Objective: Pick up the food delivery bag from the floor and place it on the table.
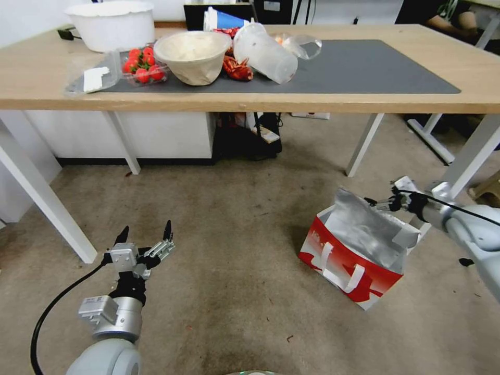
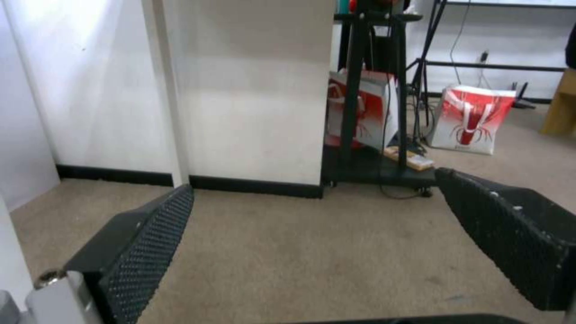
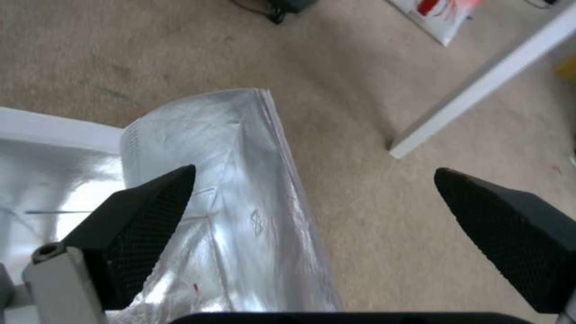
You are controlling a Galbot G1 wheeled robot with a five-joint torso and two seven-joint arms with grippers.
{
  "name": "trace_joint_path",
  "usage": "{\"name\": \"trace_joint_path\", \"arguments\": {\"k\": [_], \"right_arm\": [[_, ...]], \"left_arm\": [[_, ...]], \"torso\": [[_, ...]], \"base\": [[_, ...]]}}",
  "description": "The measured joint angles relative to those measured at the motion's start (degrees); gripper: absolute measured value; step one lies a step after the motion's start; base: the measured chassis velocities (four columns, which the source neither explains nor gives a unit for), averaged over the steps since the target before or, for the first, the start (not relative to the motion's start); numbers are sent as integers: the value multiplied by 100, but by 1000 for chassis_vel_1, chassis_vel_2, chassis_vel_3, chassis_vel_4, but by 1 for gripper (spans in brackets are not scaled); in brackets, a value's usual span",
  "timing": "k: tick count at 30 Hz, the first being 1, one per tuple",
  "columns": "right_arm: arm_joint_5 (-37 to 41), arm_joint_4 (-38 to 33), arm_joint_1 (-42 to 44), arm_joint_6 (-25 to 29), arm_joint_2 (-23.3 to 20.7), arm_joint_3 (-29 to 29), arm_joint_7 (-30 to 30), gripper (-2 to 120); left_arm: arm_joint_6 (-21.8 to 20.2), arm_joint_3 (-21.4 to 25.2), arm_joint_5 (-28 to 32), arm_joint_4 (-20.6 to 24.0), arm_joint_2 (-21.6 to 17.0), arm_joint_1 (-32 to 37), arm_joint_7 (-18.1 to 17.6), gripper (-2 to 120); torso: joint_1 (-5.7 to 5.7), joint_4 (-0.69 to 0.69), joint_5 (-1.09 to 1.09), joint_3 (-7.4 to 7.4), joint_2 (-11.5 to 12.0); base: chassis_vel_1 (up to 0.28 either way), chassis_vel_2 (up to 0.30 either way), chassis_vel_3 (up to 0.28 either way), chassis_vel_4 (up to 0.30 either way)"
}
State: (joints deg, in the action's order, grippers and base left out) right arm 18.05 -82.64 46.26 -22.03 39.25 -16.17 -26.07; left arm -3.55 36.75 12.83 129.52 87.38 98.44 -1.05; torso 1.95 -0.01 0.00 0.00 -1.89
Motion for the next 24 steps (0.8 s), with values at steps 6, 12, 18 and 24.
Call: {"name": "trace_joint_path", "arguments": {"k": [6, 12, 18, 24], "right_arm": [[-270, 725, -836, 91, 172, 812, -142, 99], [-506, 1084, -1106, 136, 256, 1166, -350, 92], [-701, 1465, -1223, 207, 405, 1376, -420, 91], [-878, 1745, -1282, 230, 565, 1460, -452, 79]], "left_arm": [[17, 12, -16, -6, 64, 10, -8, 100], [29, 22, -37, -11, 108, 12, -18, 100], [68, 42, -41, -44, 119, 14, -31, 100], [90, 53, -44, -75, 122, 18, -41, 100]], "torso": [[0, -1, -1, 0, -1], [0, 1, 0, 0, -2], [0, 2, 0, 0, -2], [0, 0, -1, 0, -3]], "base": [[0, 0, 0, 0], [0, 0, 0, 0], [0, 0, 0, 0], [0, 0, 0, 0]]}}
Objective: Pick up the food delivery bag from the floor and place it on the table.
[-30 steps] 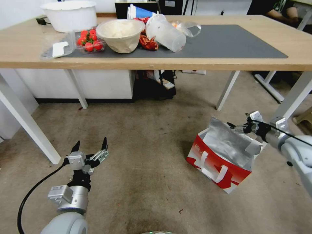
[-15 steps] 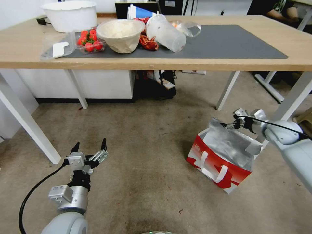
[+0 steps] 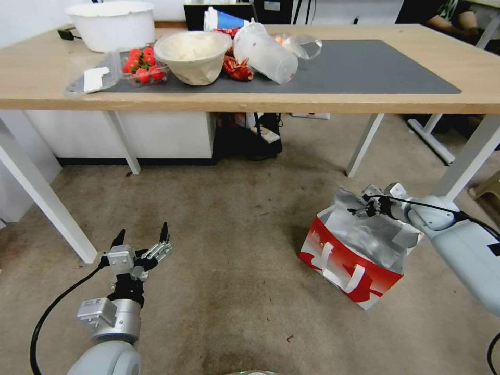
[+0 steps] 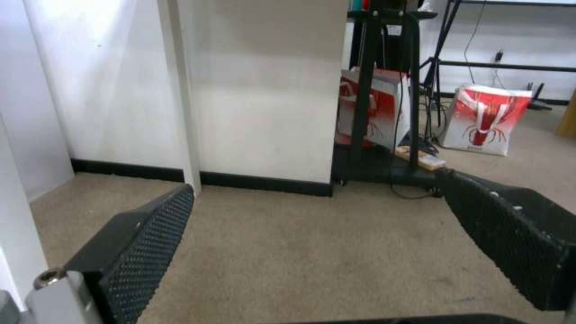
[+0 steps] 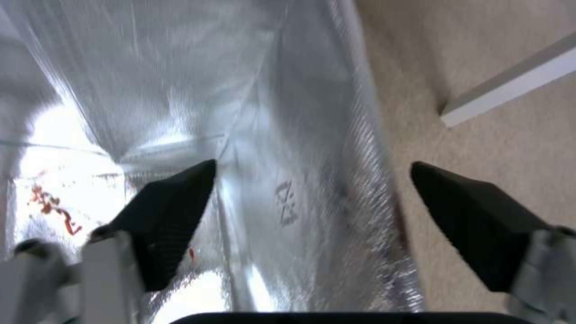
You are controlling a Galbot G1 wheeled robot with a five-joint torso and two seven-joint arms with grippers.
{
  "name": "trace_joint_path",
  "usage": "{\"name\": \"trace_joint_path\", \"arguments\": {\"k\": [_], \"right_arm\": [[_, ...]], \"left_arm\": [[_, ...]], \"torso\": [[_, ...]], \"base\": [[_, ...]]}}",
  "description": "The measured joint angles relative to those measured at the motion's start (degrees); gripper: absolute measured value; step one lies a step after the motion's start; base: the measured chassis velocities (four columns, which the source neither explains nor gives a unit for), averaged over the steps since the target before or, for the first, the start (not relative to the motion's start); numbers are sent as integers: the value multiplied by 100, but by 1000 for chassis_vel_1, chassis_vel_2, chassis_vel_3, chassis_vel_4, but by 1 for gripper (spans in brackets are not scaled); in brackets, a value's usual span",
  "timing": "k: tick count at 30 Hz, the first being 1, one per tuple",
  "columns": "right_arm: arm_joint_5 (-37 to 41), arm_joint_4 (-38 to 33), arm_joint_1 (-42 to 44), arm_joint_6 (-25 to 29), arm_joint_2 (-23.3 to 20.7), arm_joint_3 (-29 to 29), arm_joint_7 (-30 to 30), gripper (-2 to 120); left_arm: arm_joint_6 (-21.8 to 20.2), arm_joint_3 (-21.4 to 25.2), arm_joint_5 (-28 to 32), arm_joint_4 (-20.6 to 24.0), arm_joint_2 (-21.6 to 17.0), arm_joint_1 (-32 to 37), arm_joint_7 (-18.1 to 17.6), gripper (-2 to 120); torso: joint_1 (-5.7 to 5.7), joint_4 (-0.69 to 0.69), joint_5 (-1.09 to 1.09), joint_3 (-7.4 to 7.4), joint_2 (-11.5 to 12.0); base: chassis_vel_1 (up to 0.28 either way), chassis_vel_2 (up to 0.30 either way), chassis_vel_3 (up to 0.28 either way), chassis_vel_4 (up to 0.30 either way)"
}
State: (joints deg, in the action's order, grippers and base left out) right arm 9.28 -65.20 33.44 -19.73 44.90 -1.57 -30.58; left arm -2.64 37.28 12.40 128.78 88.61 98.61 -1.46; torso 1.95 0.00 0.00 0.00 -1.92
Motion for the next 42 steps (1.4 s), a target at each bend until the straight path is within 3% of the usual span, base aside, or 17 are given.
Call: {"name": "trace_joint_path", "arguments": {"k": [6, 16, 24, 36, 42], "right_arm": [[-90, 200, -15, 9, 66, 8, -19, 65], [-114, 247, 12, 29, 65, -48, -41, 25], [112, 206, 82, 66, 31, -84, -19, 0], [1310, -570, 453, 342, -434, -191, -234, 0], [2537, -1470, 946, 679, -999, -425, -980, 0]], "left_arm": [[40, 0, -6, -40, 5, 8, -9, 100], [79, -12, -15, -78, 4, -6, -26, 100], [83, -8, -16, -77, -6, 1, -40, 100], [87, -16, -15, -66, -14, -2, -46, 100], [103, -60, -16, -67, -11, -18, -47, 100]], "torso": [[0, 0, 0, 0, 0], [0, 1, 0, 0, -1], [0, 0, 1, 0, -1], [0, 0, 0, 0, -1], [0, -1, 1, 0, -1]], "base": [[0, 0, 0, 0], [0, 0, 0, 0], [0, 0, 0, 0], [0, 0, 0, 0], [0, 0, 0, 0]]}}
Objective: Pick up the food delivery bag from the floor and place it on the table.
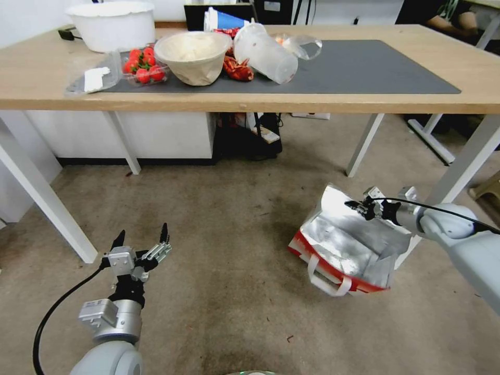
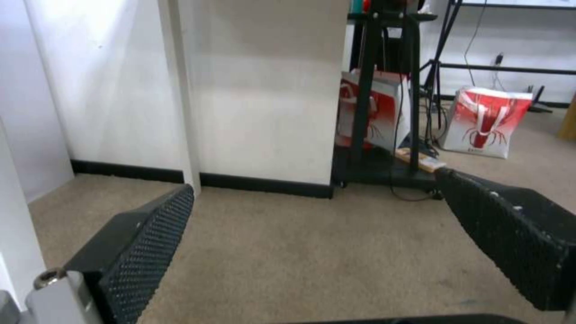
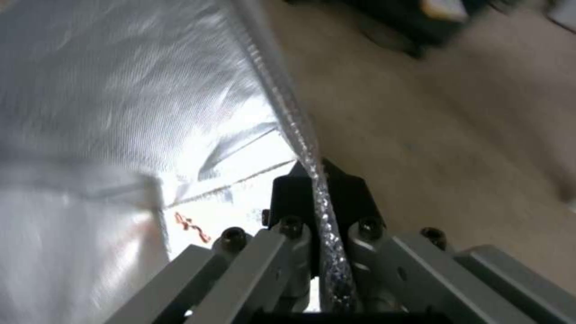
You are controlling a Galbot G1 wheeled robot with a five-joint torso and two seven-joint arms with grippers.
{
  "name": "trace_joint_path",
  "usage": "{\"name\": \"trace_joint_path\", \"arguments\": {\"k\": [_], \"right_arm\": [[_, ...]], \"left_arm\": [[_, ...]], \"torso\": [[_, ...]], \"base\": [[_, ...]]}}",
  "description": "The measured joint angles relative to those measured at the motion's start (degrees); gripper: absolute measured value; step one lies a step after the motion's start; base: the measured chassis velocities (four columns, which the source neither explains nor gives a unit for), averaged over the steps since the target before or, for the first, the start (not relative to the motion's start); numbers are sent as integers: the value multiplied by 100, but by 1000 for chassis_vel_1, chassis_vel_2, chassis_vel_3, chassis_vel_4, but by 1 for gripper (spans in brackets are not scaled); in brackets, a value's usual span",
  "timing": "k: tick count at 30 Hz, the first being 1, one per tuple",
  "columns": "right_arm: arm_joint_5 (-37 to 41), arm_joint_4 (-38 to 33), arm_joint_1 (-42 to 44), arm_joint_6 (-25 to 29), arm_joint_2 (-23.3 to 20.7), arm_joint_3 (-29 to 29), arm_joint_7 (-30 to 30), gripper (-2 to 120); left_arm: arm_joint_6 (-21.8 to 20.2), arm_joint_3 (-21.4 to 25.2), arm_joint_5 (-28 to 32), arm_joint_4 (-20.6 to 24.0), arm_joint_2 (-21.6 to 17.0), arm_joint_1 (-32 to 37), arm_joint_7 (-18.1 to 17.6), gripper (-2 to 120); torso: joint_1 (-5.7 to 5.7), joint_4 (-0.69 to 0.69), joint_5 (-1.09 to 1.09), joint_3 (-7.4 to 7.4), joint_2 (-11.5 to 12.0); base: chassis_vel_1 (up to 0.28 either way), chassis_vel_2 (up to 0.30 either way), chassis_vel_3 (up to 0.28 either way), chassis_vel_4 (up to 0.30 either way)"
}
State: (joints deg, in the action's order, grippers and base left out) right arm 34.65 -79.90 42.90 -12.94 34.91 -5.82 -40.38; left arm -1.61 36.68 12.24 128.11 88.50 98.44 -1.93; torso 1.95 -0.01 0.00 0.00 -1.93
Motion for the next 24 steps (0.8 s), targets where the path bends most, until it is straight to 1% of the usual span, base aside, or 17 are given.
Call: {"name": "trace_joint_path", "arguments": {"k": [1, 2, 4, 5, 7, 8, 9, 10, 11, 14, 15, 19, 20, 21, 22, 23, 24], "right_arm": [[162, -229, 122, 16, -132, -88, -139, 0], [162, -229, 122, 16, -132, -88, -139, 0], [478, -684, 361, 22, -386, -223, -243, 0], [478, -684, 361, 22, -386, -223, -243, 0], [784, -1169, 595, 15, -656, -395, -326, 0], [784, -1169, 595, 15, -656, -395, -326, 0], [871, -1327, 666, 5, -747, -473, -335, 0], [1043, -1632, 766, -26, -916, -596, -338, 0], [1043, -1632, 766, -26, -916, -596, -338, 0], [1477, -2159, 903, -98, -1239, -784, -337, 0], [1477, -2159, 903, -98, -1239, -784, -337, 0], [2067, -2888, 1132, -156, -1641, -1126, -336, 0], [2067, -2888, 1132, -156, -1641, -1126, -336, 0], [2205, -3087, 1249, -177, -1741, -1273, -333, 0], [2244, -3140, 1283, -183, -1769, -1324, -327, 0], [2422, -3325, 1431, -208, -1877, -1556, -312, 0], [2422, -3325, 1431, -208, -1877, -1556, -312, 0]], "left_arm": [[1, -3, 0, 0, -1, -1, 0, 100], [1, -3, 0, 0, -1, -1, 0, 100], [3, -7, 0, 0, -10, -3, 0, 100], [3, -7, 0, 0, -10, -3, 0, 100], [4, -9, 0, -1, -18, -15, 0, 100], [4, -9, 0, -1, -18, -15, 0, 100], [5, -10, 0, -1, -22, -18, 0, 100], [10, -10, 0, -2, -29, -28, 0, 100], [10, -10, 0, -2, -29, -28, 0, 100], [20, -11, 2, -2, -45, -51, 0, 100], [20, -11, 2, -2, -45, -51, 0, 100], [30, -19, 7, -4, -56, -74, 1, 100], [30, -19, 7, -4, -56, -74, 1, 100], [33, -24, 8, -4, -60, -78, 2, 100], [34, -25, 8, -4, -62, -80, 2, 100], [35, -30, 10, -2, -71, -81, 3, 100], [35, -30, 10, -2, -71, -81, 3, 100]], "torso": [[0, 2, -1, 0, 0], [0, 2, -1, 0, 0], [0, 2, 0, 0, 0], [0, 2, 0, 0, 0], [0, 1, -1, 0, 0], [0, 1, -1, 0, 0], [0, 1, 0, 0, 0], [0, 1, -1, 0, 0], [0, 1, -1, 0, 0], [0, 1, -1, 0, 0], [0, 1, -1, 0, 0], [0, 0, -1, 0, 0], [0, 0, -1, 0, 0], [0, 1, 0, 0, 0], [0, 1, 0, 1, 0], [0, 1, -2, 1, -1], [0, 1, -2, 1, -1]], "base": [[0, 0, 0, 0], [0, 0, 0, 0], [0, 0, 0, 0], [0, 0, 0, 0], [0, 0, 0, 0], [0, 0, 0, 0], [0, 0, 0, 0], [0, 0, 0, 0], [0, 0, 0, 0], [0, 0, 0, 0], [0, 0, 0, 0], [0, 0, 0, 0], [0, 0, 0, 0], [0, 0, 0, 0], [0, 0, 0, 0], [0, 0, 0, 0], [0, 0, 0, 0]]}}
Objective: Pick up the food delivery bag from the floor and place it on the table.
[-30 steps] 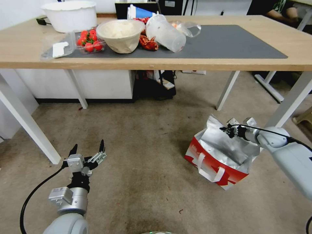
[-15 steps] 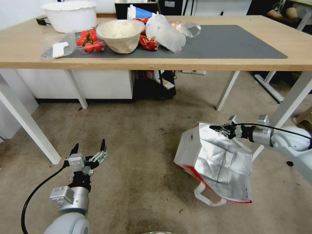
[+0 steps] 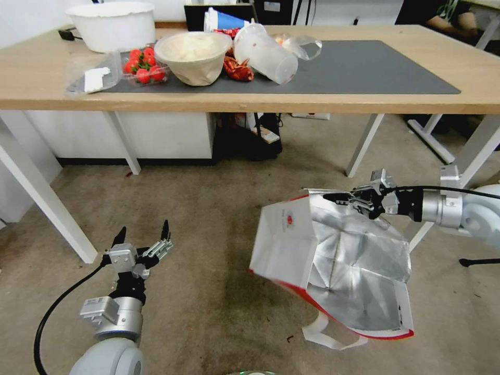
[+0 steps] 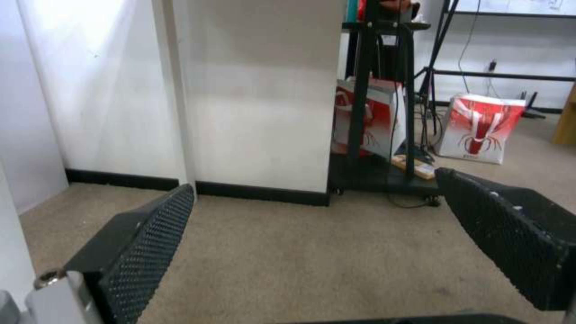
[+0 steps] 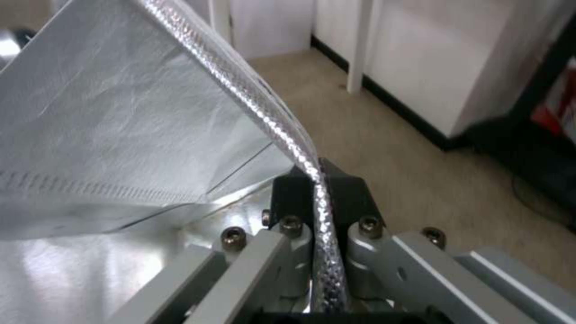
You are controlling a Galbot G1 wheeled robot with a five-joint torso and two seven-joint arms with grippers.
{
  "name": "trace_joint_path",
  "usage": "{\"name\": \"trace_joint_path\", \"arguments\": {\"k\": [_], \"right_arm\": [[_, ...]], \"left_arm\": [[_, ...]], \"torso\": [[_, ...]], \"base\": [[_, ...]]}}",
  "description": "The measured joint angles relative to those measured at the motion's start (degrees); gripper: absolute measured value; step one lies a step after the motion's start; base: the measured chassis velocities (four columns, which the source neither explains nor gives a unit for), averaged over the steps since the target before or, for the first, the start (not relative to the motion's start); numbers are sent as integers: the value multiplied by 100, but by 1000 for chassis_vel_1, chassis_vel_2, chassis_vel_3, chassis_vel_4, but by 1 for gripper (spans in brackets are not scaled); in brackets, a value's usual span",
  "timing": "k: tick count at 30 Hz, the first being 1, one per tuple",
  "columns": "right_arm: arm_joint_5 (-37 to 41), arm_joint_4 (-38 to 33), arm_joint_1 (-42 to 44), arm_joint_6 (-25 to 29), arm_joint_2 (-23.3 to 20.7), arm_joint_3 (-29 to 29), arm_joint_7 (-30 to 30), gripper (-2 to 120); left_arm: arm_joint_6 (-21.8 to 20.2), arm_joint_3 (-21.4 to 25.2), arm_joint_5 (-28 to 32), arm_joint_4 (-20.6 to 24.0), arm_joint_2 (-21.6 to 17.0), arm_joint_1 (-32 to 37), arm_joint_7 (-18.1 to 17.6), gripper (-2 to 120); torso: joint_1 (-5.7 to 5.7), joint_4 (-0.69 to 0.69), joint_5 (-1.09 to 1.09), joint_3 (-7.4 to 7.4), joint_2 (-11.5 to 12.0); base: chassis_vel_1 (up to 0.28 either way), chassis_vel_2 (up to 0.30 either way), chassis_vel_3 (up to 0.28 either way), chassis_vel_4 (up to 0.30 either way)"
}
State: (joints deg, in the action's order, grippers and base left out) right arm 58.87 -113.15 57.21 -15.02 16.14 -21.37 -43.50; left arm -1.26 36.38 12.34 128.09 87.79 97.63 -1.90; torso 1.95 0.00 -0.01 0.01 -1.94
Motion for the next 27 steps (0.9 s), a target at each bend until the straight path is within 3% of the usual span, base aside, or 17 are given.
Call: {"name": "trace_joint_path", "arguments": {"k": [10, 27], "right_arm": [[696, -523, 479, -186, -334, -449, 164, 0], [653, -666, 669, -247, -368, -470, 200, 0]], "left_arm": [[35, 3, 1, 26, -35, -9, 38, 100], [131, 51, 29, -16, -83, -40, 133, 100]], "torso": [[0, 0, 1, 0, 0], [0, 0, 1, 0, 0]], "base": [[0, 0, 0, 0], [0, 0, 0, 0]]}}
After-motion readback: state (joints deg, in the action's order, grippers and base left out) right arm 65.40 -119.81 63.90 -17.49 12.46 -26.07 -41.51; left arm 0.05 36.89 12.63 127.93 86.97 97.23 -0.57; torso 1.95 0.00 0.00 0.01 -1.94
